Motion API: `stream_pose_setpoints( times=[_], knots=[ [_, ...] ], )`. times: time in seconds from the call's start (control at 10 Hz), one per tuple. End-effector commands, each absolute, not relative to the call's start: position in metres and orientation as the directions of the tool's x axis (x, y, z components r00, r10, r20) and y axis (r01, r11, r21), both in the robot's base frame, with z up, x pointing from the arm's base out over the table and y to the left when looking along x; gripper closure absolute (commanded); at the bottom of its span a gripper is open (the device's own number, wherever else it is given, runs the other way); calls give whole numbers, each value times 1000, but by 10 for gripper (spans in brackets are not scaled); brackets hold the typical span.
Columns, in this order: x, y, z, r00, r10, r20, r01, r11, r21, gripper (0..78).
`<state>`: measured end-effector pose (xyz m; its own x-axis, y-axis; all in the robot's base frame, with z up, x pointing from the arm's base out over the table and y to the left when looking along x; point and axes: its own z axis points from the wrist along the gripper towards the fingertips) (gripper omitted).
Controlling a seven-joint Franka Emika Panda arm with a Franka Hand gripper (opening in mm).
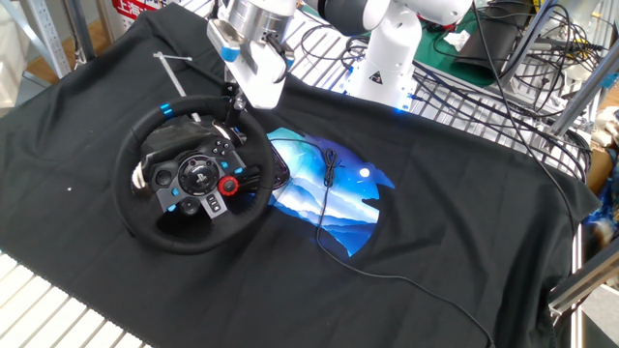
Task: Rotate the steering wheel 90 degrees counterclockwise
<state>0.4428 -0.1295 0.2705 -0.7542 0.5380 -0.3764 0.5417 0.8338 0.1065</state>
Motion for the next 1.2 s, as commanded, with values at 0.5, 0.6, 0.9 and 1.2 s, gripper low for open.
stream_pose_setpoints(
  times=[0.5, 0.6, 0.9, 1.2],
  knots=[
    [439, -133, 277, -757, 545, -359, 543, 832, 118, 764],
    [438, -135, 277, -762, 541, -356, 537, 835, 121, 764],
    [435, -139, 279, -779, 543, -313, 532, 837, 127, 764],
    [435, -143, 285, -803, 537, -258, 522, 843, 130, 764]
  ],
)
